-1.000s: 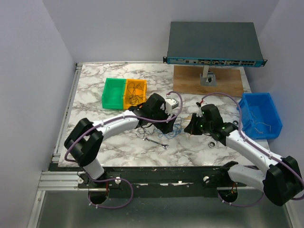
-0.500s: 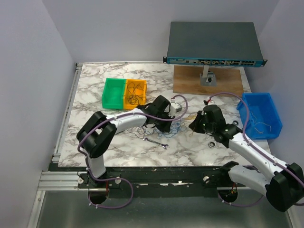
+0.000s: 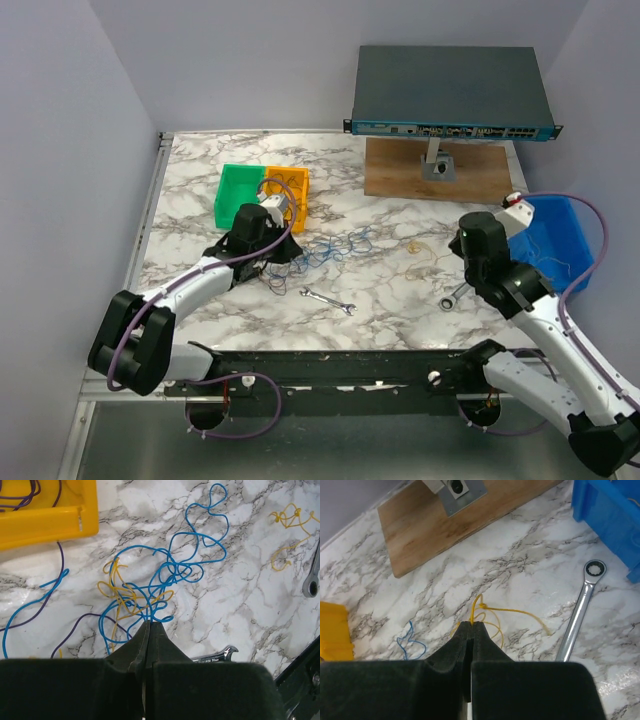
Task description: Untangle the cables
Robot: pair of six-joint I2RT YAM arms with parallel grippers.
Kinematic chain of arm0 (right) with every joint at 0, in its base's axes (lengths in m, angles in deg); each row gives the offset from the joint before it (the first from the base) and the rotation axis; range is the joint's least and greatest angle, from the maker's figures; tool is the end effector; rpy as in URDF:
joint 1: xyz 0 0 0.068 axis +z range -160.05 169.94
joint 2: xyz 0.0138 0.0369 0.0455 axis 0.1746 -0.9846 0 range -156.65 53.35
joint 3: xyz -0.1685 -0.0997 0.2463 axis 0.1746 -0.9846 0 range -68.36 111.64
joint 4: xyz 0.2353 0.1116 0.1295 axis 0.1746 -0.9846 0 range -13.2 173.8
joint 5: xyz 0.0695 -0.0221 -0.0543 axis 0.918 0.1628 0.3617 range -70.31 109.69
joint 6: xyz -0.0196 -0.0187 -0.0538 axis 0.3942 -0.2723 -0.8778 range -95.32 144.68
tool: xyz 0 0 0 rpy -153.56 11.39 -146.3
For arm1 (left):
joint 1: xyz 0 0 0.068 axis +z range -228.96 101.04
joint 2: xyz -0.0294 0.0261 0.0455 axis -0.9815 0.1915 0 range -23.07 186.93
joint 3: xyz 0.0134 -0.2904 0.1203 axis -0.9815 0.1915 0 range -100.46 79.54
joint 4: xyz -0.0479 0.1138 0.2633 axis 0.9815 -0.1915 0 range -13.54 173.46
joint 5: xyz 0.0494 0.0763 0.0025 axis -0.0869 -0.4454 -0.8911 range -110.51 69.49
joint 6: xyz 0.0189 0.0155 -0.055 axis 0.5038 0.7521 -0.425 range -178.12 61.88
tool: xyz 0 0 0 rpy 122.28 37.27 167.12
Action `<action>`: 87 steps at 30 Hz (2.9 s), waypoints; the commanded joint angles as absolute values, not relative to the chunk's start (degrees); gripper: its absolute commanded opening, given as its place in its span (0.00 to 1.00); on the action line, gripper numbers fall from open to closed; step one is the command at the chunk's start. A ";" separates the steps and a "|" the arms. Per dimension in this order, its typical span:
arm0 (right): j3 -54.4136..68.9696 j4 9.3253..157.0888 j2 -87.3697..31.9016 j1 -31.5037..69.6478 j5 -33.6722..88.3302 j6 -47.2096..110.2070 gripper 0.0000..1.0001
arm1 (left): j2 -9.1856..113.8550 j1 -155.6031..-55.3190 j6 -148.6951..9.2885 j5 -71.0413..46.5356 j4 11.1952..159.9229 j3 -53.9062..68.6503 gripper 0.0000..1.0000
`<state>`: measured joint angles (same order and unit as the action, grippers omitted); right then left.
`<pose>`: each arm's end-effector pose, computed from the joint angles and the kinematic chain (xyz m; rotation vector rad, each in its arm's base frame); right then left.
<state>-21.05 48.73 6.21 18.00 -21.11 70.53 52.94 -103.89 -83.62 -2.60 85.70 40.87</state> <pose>0.1685 0.0569 0.3378 0.6864 1.8987 0.0325 0.2635 -0.1375 0.2247 0.1745 2.2681 -0.8250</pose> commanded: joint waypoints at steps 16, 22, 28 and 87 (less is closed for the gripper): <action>-21.61 53.48 -17.98 17.25 -13.92 66.00 1.00 | 50.54 -103.74 -81.59 6.22 93.88 43.81 0.00; -23.38 56.96 -22.88 16.82 -10.26 65.85 1.00 | 51.10 -104.10 -81.77 7.61 95.05 44.18 0.00; -24.65 58.89 -28.94 16.70 -10.78 66.07 1.00 | 51.37 -104.71 -81.85 8.64 94.97 43.68 0.00; -14.03 63.48 -11.46 -25.23 23.31 54.84 0.99 | 47.19 -108.62 -79.54 7.60 95.76 45.05 0.00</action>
<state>-5.07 56.97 -19.56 -29.32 -7.60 61.55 49.31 -107.89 -81.19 6.77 93.67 44.45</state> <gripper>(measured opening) 0.992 0.009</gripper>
